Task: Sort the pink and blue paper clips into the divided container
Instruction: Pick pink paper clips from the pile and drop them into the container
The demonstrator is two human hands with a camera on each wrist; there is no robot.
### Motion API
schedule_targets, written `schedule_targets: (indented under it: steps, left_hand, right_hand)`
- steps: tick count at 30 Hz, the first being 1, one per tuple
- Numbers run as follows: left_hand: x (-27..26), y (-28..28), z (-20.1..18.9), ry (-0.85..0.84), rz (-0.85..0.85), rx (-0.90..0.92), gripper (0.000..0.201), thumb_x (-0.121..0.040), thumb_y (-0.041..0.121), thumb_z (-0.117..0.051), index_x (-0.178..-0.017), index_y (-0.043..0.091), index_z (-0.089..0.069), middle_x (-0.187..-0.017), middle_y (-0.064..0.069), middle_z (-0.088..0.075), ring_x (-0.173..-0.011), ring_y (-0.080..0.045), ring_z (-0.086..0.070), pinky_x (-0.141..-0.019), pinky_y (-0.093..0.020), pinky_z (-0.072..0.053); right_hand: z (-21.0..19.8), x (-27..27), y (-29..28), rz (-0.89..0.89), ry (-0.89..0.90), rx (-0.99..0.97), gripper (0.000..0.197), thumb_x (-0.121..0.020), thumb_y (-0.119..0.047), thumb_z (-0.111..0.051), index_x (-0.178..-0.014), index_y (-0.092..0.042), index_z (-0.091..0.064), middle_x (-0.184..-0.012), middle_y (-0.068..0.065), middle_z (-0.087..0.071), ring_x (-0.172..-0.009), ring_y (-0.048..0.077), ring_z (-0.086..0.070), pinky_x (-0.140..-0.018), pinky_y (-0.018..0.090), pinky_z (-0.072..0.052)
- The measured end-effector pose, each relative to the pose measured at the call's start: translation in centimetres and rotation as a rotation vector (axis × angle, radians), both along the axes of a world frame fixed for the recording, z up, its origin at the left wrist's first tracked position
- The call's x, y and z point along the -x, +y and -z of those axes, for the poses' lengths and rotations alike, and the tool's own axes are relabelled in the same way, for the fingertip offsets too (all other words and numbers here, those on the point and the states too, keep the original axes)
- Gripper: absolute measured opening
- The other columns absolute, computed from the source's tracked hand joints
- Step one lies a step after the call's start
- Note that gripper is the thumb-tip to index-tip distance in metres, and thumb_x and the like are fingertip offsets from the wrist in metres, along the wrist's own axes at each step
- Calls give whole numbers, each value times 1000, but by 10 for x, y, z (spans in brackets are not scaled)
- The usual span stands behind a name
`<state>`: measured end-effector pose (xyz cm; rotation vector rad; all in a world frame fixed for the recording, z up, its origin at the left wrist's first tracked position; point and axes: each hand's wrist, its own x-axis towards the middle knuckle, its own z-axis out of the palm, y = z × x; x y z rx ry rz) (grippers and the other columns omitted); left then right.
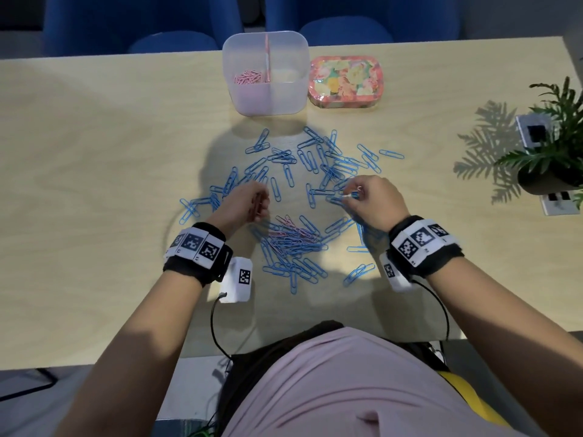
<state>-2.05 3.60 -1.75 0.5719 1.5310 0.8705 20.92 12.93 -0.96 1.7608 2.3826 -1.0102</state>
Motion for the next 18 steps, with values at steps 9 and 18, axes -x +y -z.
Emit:
schedule_targets:
  steps: [9,18]
  left_hand:
    - [-4,-8,5,685,553,-171,17,-83,22,-67,-96,13,-62,-60,9,-37,-55,-6,-36,-55,-23,-29]
    - [-7,-8,9,824,672,-215,16,-86,23,-62,-90,7,-65,-86,0,-53,-82,-13,-47,-73,-22,-33]
  right_hand:
    - [-5,28,-7,-62,43,-82,13,-82,-25,-60,-93,-18,-61,-91,8,-65,-93,30,-58,-70,31,-37]
    - [14,34,-42,-329,3,105,8,-81,-23,-62,-86,-16,-63,-91,5,-65,-91,26,-60,-73,32,-41]
